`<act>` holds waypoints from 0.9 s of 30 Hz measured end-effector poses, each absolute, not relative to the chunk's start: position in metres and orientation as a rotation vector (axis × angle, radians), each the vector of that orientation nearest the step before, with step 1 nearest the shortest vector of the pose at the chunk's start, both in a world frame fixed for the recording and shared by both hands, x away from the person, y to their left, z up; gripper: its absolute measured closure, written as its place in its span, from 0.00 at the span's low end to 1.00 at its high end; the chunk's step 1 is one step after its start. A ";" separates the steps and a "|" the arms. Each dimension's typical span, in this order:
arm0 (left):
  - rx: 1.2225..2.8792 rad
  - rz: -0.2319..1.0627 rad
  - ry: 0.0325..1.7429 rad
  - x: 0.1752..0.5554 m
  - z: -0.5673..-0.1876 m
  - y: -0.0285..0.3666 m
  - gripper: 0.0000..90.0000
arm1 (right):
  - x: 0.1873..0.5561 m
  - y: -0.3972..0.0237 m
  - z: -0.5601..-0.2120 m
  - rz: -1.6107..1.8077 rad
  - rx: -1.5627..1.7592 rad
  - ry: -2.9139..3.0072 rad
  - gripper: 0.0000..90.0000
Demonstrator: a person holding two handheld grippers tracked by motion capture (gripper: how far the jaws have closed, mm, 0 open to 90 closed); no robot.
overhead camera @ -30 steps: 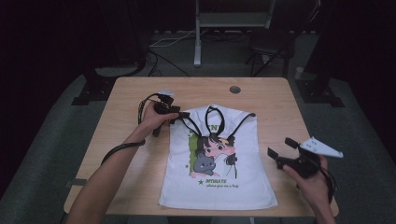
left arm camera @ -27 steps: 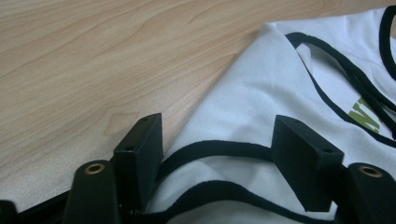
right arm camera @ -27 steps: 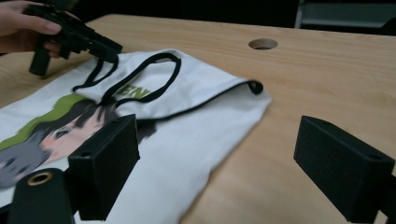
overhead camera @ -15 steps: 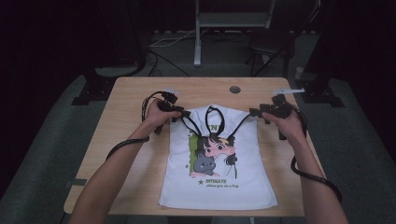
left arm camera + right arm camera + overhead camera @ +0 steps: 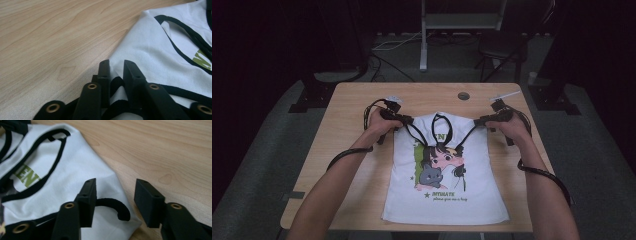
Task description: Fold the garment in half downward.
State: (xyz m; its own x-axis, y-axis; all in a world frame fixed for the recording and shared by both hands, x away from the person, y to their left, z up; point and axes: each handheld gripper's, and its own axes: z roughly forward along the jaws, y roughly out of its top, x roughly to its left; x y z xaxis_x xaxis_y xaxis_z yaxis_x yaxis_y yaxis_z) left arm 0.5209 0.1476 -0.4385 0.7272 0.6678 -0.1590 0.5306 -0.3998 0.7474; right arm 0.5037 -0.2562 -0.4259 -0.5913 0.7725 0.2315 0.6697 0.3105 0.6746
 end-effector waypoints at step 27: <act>2.107 0.293 0.924 0.531 -0.418 0.150 0.45 | 0.503 -0.249 -0.414 1.128 1.248 2.279 0.54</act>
State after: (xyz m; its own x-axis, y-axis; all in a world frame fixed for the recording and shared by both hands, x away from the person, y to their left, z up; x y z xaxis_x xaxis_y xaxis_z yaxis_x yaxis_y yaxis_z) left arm 0.5310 0.1496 -0.4182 0.7065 0.7007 -0.0989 0.5157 -0.4141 0.7501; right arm 0.5032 -0.2490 -0.4143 -0.5735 0.8133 0.0981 0.5714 0.3114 0.7593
